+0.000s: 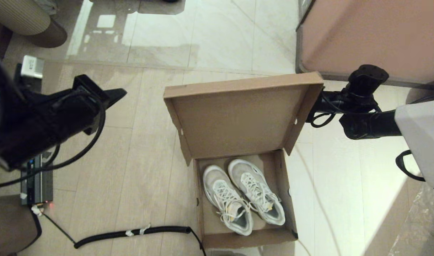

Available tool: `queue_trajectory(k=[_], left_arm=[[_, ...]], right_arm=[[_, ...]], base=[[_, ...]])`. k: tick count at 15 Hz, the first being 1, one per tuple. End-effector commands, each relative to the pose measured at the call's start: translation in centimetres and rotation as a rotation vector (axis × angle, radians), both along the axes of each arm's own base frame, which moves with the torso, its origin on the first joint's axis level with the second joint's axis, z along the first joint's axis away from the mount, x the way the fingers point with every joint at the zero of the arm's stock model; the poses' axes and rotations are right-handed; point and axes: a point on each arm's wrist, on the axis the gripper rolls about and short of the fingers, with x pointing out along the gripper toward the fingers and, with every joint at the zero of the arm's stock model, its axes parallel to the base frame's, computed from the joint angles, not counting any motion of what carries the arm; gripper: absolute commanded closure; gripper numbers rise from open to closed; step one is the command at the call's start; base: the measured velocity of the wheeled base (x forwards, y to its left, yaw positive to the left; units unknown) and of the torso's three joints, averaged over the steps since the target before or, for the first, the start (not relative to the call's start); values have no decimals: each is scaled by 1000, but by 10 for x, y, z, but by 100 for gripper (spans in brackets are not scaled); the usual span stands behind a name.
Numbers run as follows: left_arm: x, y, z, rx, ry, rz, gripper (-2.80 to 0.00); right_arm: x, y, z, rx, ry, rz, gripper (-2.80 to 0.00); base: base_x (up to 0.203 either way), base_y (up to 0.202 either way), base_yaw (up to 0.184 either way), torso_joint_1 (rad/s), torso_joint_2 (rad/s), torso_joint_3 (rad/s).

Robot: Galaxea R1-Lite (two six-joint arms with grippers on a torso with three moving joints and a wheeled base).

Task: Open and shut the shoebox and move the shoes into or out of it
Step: Close the shoe box

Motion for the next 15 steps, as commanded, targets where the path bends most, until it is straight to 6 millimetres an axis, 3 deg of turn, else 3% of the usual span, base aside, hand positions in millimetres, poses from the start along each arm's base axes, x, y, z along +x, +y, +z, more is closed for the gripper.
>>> queue_trajectory(k=[1,4,6,10,15], left_arm=[[75,-12,-27,-6,74,11,0],[145,-34,-47,-40,59,-14,0],[169,-50,-58,-72,49,-57,0],[177,-62,-43,-138,-13,-156,0],[162,-59,-22,-142,-30,-163,0]], right_arm=[[-21,-2,10,-3,34,5,0],[-42,-4,-1,-6,87,4,0],[-56,-5,-12,-7,115,4,0],[-93,-7,-30,-8,168,0,0],[-149,-23,-67,-5,225,-42,0]], base=[[0,0,0,0,0,0],[0,0,0,0,0,0],[0,0,0,0,0,0],[0,0,0,0,0,0],[0,0,0,0,0,0]])
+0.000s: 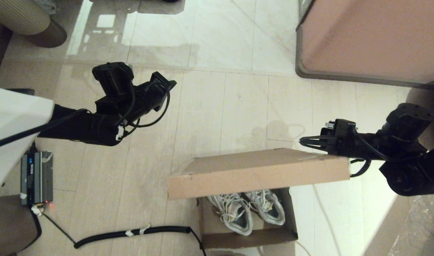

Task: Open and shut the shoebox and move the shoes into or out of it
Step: Close the shoe box

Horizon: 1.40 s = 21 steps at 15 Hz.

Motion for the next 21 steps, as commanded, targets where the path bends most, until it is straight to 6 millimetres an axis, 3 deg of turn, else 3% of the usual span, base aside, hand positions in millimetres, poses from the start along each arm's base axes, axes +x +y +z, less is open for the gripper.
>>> queue_trajectory(k=[1,3,5,8,11,15,18,20,21], left_arm=[[-10,-4,1,1,14,-14,0],[-21,-10,-17,35,73,-26,0],[-38,-16,-29,59,122,-39,0],[-56,-21,-35,72,158,-58,0],[-77,-14,-53,104,237,-39,0],[-115,4,-59,126,293,-20,0],[-126,8,-65,134,319,5,0],[-129,9,-67,138,327,29,0],[-131,10,-67,139,329,42,0]], right_arm=[[-34,-9,-12,0,35,-21,0],[-65,-18,-14,-7,10,-61,0],[-94,-21,-13,-37,-124,-89,0],[-131,-19,3,-73,-350,-99,0],[-177,-14,22,-96,-550,-102,0],[-273,-5,42,-115,-860,-92,0],[-346,2,36,-129,-1039,-50,0],[-363,3,24,-131,-1004,-21,0],[-361,3,16,-123,-910,-17,0]], base=[[0,0,0,0,0,0],[0,0,0,0,0,0],[0,0,0,0,0,0],[0,0,0,0,0,0],[0,0,0,0,0,0],[0,0,0,0,0,0],[0,0,0,0,0,0],[0,0,0,0,0,0],[0,0,0,0,0,0]])
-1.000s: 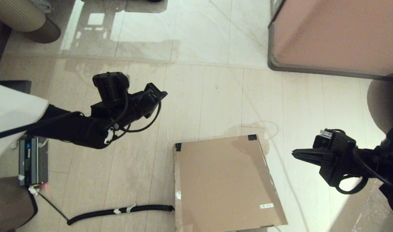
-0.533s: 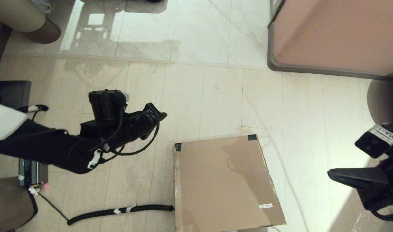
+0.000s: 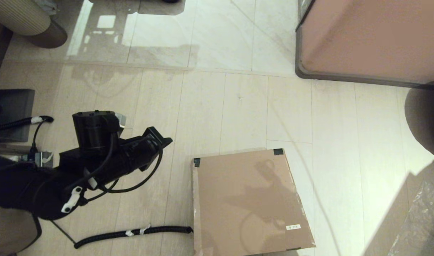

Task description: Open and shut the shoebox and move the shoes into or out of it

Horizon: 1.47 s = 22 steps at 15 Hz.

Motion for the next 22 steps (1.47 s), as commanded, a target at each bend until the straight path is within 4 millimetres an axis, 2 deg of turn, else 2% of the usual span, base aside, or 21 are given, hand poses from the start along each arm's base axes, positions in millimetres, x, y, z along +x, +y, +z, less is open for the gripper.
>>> queue_trajectory(k=[1,3,5,6,8,10,13,16,19,20,22], left_arm=[[-8,2,4,-7,-10,13,0],[-17,6,2,0,2,29,0],[-25,10,-9,14,42,34,0],[-30,11,-13,21,55,33,0],[-30,11,-10,17,25,48,0],[-32,12,-12,26,19,55,0],[-41,16,-23,141,-7,29,0],[-59,28,-42,306,-62,2,0],[-75,43,-50,376,-119,77,0],[-81,49,-48,378,-127,103,0],[-78,47,-55,397,-99,90,0]], right_arm=[[-22,2,-15,6,26,1,0],[-17,1,-21,83,119,-80,0],[-11,0,-26,181,181,-215,0],[-6,-2,-33,219,199,-320,0],[2,-5,-56,161,182,-547,0],[3,-8,-75,30,112,-779,0],[3,-12,-82,-205,17,-966,0],[-3,-16,-96,-688,-69,-1067,0],[-4,-21,-102,-1068,-250,-1084,0],[-7,-21,-106,-1119,-328,-1055,0],[-3,-21,-103,-1120,-339,-993,0]], base=[[0,0,0,0,0,0],[0,0,0,0,0,0],[0,0,0,0,0,0],[0,0,0,0,0,0],[0,0,0,0,0,0],[0,0,0,0,0,0],[0,0,0,0,0,0],[0,0,0,0,0,0],[0,0,0,0,0,0],[0,0,0,0,0,0],[0,0,0,0,0,0]])
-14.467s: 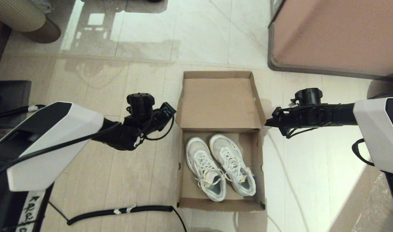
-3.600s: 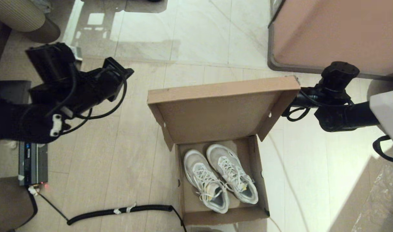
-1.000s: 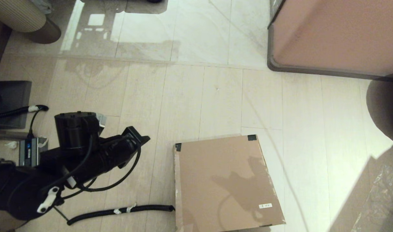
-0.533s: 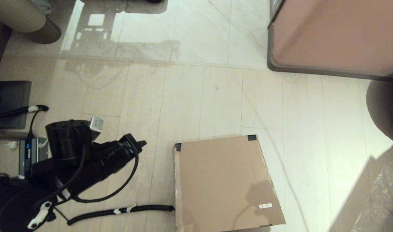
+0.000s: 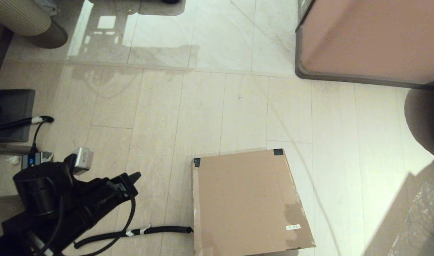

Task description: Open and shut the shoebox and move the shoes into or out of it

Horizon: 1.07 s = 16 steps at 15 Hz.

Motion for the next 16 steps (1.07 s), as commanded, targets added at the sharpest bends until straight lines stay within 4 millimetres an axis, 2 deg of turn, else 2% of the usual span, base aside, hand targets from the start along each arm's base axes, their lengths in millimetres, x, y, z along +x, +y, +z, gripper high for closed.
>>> queue_trajectory(k=[1,2,4,6,8,11,12,13,16], left_arm=[[8,-3,-7,6,26,-28,0],[15,-15,-6,2,22,-101,0],[19,-54,-14,9,43,-261,0],[13,-94,-24,25,74,-403,0],[-7,-123,-37,55,126,-529,0],[-47,-144,-66,135,252,-686,0],[-49,-149,-76,147,285,-698,0],[-47,-155,-83,150,297,-701,0],[-30,-177,-108,153,300,-694,0]], right_arm=[[8,0,7,-26,53,55,0],[17,1,19,-19,76,73,0],[42,2,42,-3,121,86,0],[77,2,54,-3,174,94,0],[115,3,56,-31,192,110,0],[174,7,62,-57,142,129,0],[192,9,72,-62,90,135,0],[202,11,79,-62,49,140,0],[198,11,81,-54,33,139,0]], base=[[0,0,0,0,0,0],[0,0,0,0,0,0],[0,0,0,0,0,0],[0,0,0,0,0,0],[0,0,0,0,0,0],[0,0,0,0,0,0],[0,0,0,0,0,0],[0,0,0,0,0,0],[0,0,0,0,0,0]])
